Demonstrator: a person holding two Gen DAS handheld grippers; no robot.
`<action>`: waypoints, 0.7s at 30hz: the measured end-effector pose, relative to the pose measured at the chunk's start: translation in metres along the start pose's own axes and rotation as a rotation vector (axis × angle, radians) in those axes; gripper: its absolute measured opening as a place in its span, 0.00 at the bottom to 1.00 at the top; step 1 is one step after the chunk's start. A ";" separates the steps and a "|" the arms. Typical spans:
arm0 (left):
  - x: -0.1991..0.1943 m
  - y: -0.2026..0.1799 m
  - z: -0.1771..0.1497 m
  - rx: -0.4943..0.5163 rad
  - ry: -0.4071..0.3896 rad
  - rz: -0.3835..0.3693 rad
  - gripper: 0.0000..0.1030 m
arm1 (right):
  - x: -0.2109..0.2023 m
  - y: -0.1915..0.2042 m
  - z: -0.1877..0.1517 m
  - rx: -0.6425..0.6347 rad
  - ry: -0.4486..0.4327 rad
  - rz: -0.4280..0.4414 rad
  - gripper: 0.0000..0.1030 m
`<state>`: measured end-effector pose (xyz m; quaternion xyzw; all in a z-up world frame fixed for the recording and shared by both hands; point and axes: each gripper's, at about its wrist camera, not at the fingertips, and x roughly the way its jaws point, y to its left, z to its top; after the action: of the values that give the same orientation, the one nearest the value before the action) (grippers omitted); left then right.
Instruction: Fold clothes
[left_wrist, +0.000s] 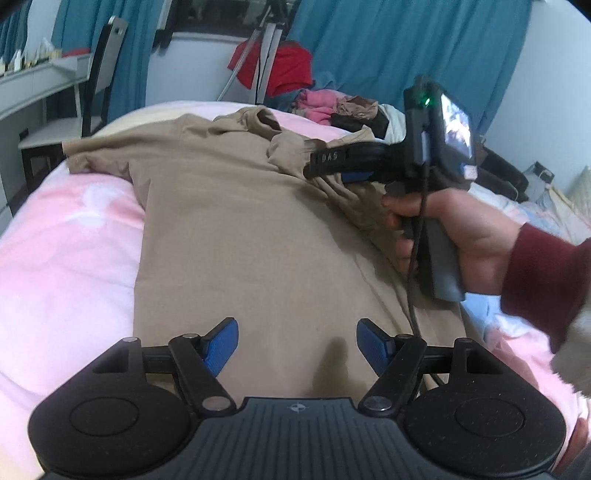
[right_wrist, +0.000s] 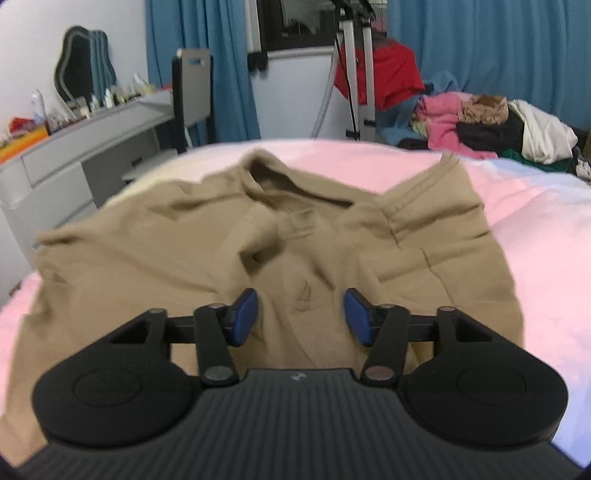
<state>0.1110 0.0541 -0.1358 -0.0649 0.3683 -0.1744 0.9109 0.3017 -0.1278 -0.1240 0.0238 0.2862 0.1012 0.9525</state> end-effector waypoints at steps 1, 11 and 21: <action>0.000 0.002 0.000 -0.009 -0.005 -0.006 0.71 | 0.003 -0.001 -0.001 0.000 0.001 -0.004 0.38; -0.014 0.006 -0.001 -0.069 -0.063 0.012 0.69 | -0.011 0.032 0.002 -0.069 -0.089 0.078 0.07; -0.015 -0.002 0.001 -0.027 -0.103 0.054 0.69 | -0.034 0.044 -0.005 -0.061 -0.103 0.045 0.08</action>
<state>0.1010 0.0583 -0.1245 -0.0761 0.3248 -0.1414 0.9321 0.2637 -0.0918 -0.1052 0.0064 0.2331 0.1300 0.9637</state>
